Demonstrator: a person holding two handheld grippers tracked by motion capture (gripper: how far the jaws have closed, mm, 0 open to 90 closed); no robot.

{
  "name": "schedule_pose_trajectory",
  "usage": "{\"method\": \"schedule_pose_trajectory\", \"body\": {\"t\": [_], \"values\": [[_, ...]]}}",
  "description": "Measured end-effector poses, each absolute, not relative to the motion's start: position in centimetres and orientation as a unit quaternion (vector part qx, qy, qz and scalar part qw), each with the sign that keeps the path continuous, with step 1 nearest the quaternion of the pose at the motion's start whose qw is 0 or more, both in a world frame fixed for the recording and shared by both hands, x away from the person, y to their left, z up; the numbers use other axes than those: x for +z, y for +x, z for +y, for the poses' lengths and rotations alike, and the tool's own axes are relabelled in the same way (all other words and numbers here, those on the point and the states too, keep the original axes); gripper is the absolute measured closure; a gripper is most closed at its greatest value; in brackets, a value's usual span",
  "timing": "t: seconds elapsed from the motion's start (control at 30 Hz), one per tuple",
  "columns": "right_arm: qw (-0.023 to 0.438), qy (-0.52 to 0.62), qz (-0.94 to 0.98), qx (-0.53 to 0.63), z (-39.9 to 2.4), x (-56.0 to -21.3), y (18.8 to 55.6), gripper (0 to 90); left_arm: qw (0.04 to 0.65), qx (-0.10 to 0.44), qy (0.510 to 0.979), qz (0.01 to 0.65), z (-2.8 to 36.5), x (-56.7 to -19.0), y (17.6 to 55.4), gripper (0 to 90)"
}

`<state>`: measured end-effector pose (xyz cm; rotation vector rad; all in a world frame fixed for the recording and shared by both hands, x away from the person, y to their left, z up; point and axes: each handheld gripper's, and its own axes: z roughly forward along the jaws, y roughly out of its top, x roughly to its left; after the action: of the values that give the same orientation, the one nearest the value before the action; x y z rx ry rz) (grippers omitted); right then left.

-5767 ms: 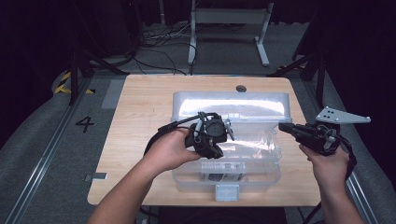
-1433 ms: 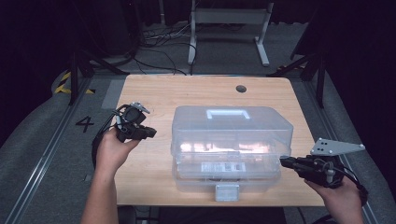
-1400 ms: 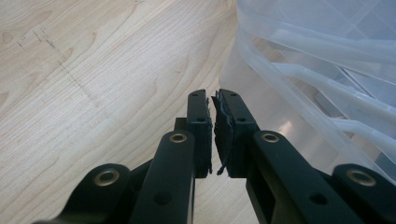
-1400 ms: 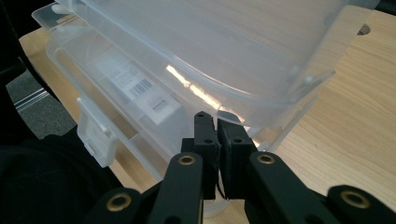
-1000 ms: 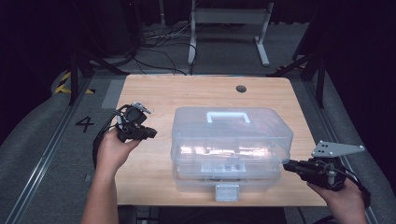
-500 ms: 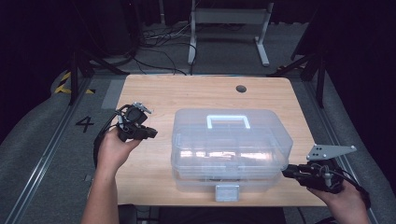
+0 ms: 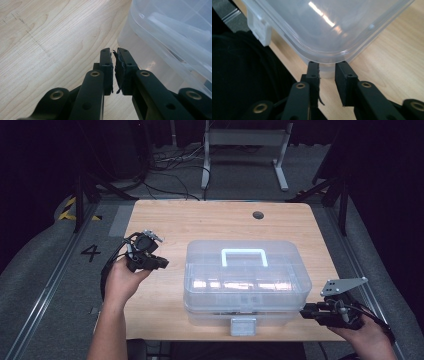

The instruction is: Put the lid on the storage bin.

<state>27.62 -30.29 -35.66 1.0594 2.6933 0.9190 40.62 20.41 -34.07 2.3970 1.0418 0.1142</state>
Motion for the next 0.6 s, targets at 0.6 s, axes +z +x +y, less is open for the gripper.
{"method": "schedule_pose_trajectory", "body": {"t": [0.6], "values": [[0.053, 0.336, 0.884, 0.321, -32.8, -33.8, 29.8, 46.7, 0.267, 0.053, 0.874, 0.403, 21.0, -34.8, 39.5, 62.6]]}}
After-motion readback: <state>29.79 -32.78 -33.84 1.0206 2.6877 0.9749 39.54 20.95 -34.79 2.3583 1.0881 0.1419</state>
